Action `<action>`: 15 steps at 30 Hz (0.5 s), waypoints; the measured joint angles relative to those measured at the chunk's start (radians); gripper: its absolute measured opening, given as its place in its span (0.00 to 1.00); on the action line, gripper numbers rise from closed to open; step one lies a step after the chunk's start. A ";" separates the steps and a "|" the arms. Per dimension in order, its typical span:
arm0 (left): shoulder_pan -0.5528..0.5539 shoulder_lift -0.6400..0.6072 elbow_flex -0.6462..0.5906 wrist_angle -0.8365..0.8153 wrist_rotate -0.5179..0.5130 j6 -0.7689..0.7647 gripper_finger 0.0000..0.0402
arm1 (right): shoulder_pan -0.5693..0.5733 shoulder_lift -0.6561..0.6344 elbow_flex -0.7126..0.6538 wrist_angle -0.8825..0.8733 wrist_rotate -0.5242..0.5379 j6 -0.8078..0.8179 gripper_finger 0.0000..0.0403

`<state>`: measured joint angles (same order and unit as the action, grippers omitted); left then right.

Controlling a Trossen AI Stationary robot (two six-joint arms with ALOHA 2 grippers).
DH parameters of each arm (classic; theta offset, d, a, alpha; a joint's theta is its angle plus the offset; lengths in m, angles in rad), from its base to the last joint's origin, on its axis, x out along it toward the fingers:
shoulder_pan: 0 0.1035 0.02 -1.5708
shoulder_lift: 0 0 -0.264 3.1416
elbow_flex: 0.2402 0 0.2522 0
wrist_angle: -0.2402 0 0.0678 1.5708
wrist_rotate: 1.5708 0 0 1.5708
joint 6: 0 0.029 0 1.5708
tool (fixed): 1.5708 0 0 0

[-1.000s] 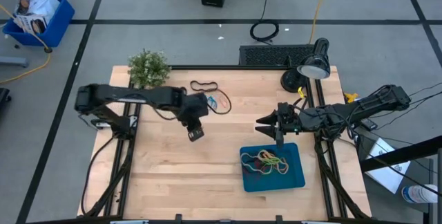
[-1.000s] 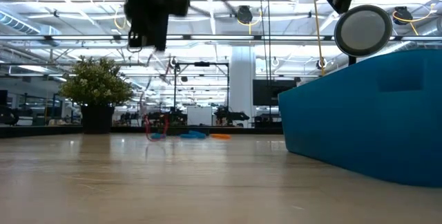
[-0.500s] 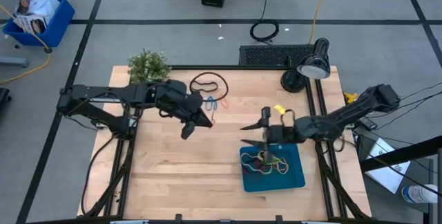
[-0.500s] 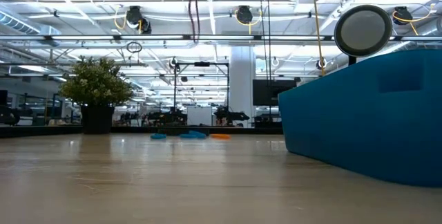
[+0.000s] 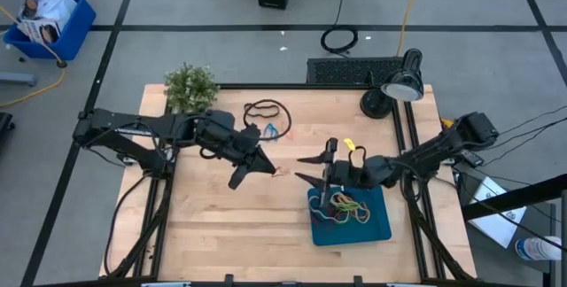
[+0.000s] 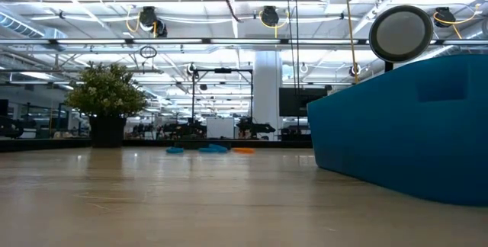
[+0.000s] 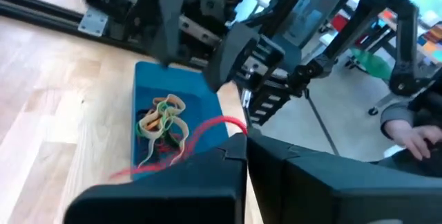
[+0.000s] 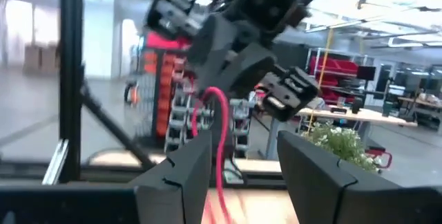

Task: Pick and place rubber bands into bin
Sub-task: Put the red rubber band into the blue bin

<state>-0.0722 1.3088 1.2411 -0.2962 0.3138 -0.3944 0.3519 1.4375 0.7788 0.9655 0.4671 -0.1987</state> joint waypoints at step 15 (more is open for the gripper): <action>-0.001 0.000 0.000 0.010 -0.024 -0.003 0.03 | -0.046 0.097 0.171 -0.161 -0.074 0.030 0.40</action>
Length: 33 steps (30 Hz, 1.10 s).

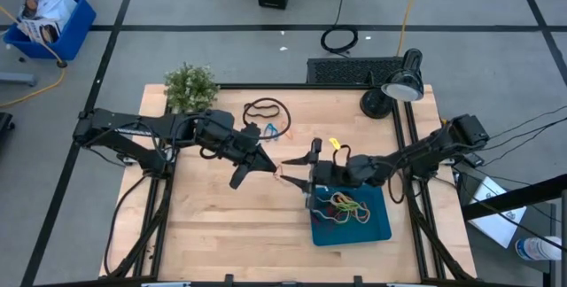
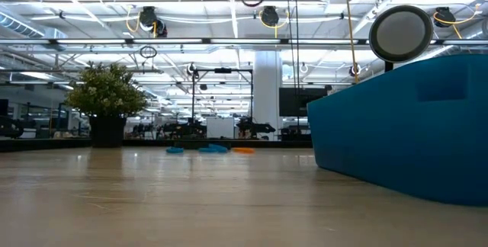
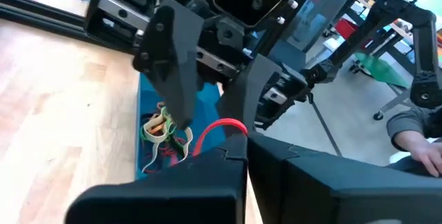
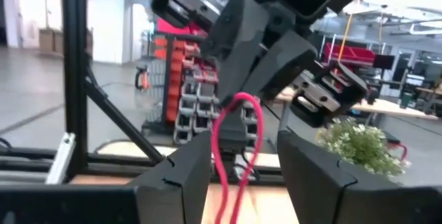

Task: Pick and place rubber bands into bin
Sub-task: Put the red rubber band into the blue bin

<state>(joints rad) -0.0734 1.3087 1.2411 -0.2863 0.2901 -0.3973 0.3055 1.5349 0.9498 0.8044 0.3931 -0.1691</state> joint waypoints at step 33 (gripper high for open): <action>0.000 0.000 0.000 0.004 -0.004 0.041 0.02 | -0.038 0.002 0.022 -0.045 -0.030 0.105 0.04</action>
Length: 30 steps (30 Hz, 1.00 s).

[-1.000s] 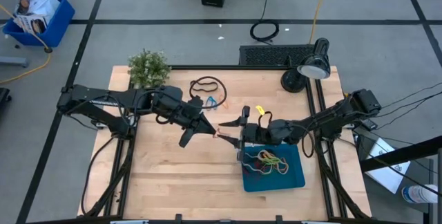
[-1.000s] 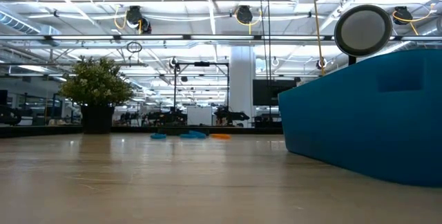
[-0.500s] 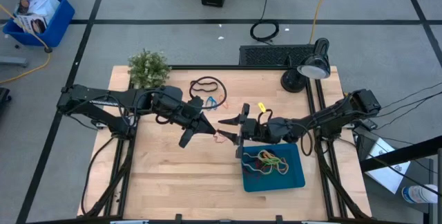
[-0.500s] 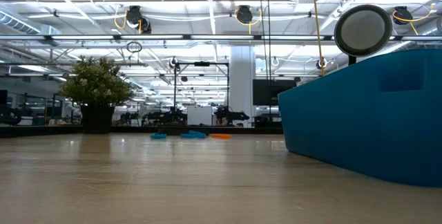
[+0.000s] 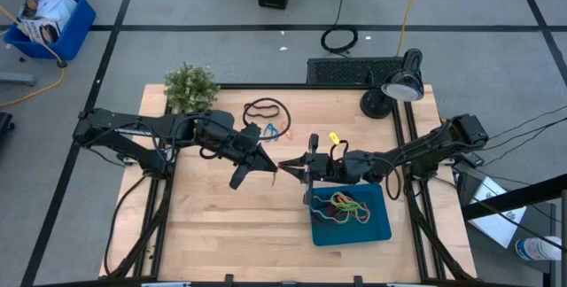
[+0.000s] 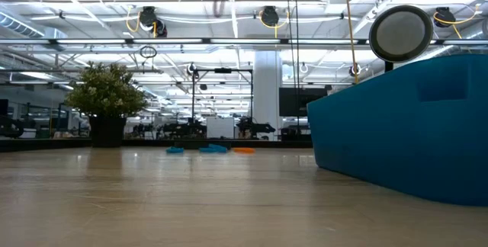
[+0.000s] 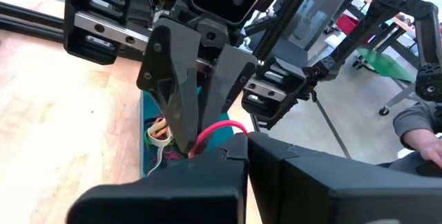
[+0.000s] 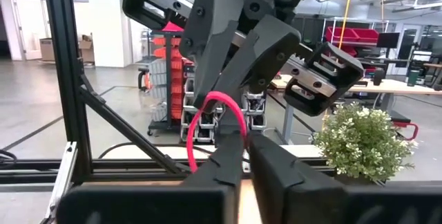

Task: Pick and place rubber bands into bin
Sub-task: Put the red rubber band into the blue bin

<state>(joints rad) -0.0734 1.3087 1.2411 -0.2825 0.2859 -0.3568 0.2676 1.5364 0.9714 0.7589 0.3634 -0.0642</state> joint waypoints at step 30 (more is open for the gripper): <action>0.010 -0.089 -0.001 -0.118 -0.032 0.046 0.44 | 0.017 -0.042 -0.001 -0.096 0.004 -0.028 0.00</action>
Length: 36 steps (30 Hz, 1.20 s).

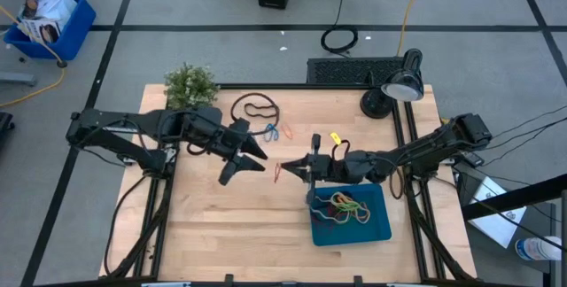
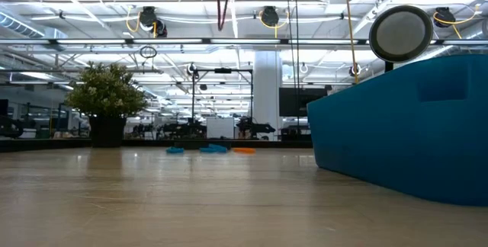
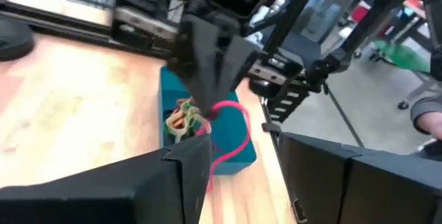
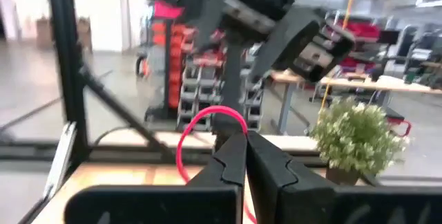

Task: Pick and place rubber bands into bin
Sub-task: Put the red rubber band into the blue bin

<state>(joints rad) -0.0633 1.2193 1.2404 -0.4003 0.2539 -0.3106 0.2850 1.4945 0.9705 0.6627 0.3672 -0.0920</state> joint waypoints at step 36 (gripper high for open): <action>0.022 0.055 0.001 -0.098 -0.215 0.081 0.44 | 0.179 -0.073 -0.019 -1.306 -0.476 0.970 0.00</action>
<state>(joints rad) -0.0415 1.2746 1.2415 -0.4982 0.0392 -0.2295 0.4641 1.4220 0.9511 -0.6429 -0.1089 0.8779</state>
